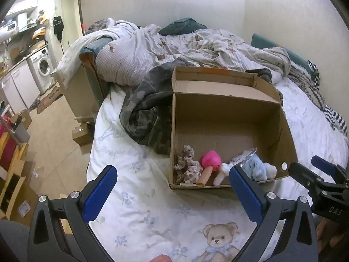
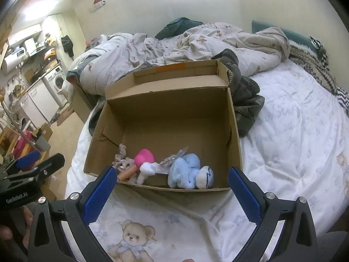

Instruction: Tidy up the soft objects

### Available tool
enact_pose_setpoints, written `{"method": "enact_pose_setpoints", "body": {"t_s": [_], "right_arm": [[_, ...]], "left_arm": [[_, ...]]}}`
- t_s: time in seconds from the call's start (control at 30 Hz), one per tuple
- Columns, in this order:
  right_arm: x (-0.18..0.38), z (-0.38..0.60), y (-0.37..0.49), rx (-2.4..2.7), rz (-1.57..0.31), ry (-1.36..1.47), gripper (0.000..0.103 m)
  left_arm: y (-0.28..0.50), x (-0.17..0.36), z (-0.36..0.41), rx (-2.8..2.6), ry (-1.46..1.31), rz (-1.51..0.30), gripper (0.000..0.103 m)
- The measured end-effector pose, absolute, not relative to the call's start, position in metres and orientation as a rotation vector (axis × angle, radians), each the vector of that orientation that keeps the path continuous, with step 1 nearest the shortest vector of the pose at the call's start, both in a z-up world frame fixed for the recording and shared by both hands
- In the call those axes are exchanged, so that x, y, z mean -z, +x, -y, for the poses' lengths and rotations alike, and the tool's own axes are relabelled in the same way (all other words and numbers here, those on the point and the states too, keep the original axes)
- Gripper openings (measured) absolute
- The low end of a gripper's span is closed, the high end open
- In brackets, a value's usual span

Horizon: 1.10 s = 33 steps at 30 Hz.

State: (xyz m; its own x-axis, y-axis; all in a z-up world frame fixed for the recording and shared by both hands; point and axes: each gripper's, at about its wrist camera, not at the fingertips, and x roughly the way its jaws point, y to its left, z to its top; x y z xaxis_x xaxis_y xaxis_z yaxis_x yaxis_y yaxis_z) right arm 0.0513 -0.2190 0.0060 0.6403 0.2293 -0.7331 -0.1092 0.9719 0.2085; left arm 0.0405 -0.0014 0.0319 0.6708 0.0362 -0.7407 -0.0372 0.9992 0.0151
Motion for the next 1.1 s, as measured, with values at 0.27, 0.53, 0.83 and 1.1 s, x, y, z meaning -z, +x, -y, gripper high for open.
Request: {"method": "enact_pose_setpoints", "body": {"t_s": [0.27, 0.53, 0.83, 1.1], "right_arm": [[-0.0025, 0.2166, 0.0521, -0.188, -0.868, 0.135, 0.103], [-0.0013, 0.2174, 0.0532, -0.179, -0.872, 0.138, 0.103], [0.0005, 0.2164, 0.0535, -0.177, -0.869, 0.125, 0.103], [0.0000, 0.2170, 0.0531, -0.167, -0.868, 0.125, 0.103]], "left_arm": [[0.0439, -0.0285, 0.0004, -0.031, -0.026, -0.845, 0.102], [0.0425, -0.0295, 0.0060, -0.011, -0.013, -0.837, 0.102], [0.0426, -0.0291, 0.0057, -0.010, -0.017, -0.840, 0.102], [0.0407, -0.0301, 0.0072, -0.004, -0.017, -0.837, 0.102]]}}
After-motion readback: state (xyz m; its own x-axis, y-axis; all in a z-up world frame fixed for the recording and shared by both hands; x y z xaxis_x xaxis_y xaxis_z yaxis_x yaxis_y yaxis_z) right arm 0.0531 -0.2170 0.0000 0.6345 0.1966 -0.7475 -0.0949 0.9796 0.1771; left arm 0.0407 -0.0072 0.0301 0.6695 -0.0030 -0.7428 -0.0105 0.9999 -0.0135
